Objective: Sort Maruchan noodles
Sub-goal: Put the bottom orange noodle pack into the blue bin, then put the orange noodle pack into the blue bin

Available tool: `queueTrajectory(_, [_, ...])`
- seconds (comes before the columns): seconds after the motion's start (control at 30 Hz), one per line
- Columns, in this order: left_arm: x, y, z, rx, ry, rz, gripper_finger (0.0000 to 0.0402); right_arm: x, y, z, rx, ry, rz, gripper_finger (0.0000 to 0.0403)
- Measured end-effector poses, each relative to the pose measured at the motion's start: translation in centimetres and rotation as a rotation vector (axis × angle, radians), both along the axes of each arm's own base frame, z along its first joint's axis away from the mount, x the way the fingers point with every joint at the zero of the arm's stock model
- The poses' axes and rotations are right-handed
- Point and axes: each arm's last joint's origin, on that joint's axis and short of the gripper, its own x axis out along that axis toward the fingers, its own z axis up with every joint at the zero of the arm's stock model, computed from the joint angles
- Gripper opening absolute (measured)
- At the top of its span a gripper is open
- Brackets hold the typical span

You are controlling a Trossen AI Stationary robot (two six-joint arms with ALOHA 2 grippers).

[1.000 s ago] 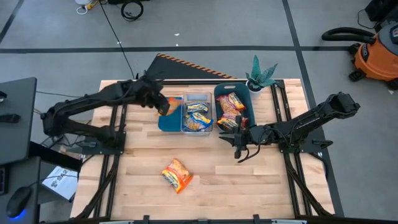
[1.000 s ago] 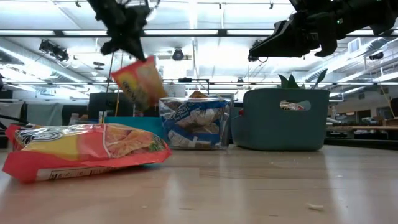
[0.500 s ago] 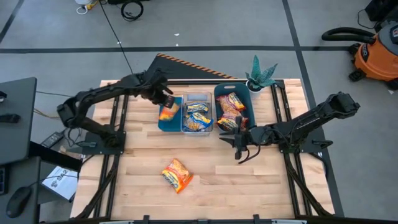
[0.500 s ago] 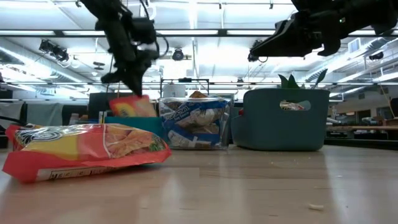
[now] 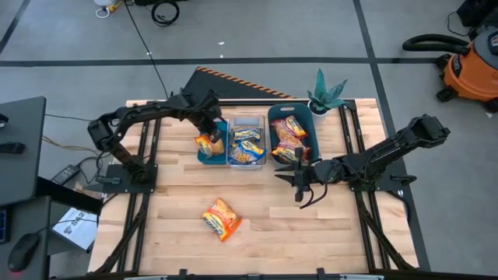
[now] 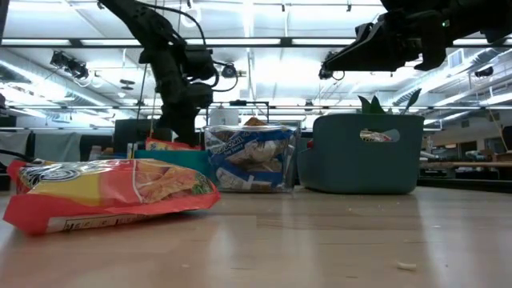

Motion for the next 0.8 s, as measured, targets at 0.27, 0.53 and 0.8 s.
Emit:
queueTrajectory(0.27, [1.5, -1.4, -0.5, 0.14, 0.01, -0.375, 0.001, 0.0, 0.0, 0.0, -0.001, -0.001, -0.002, 0.0079])
queueTrajectory(0.53, [2.4, -3.1, -0.5, 0.209, 0.035, -0.52, 0.0018, 0.0, 0.0, 0.0, -0.001, -0.001, -0.002, 0.0079])
queueTrajectory(0.8, [2.9, -3.9, 0.4, 0.375, 0.173, -0.506, 0.0127, 0.0, 0.0, 0.0, 0.001, 0.002, -0.003, 0.0079])
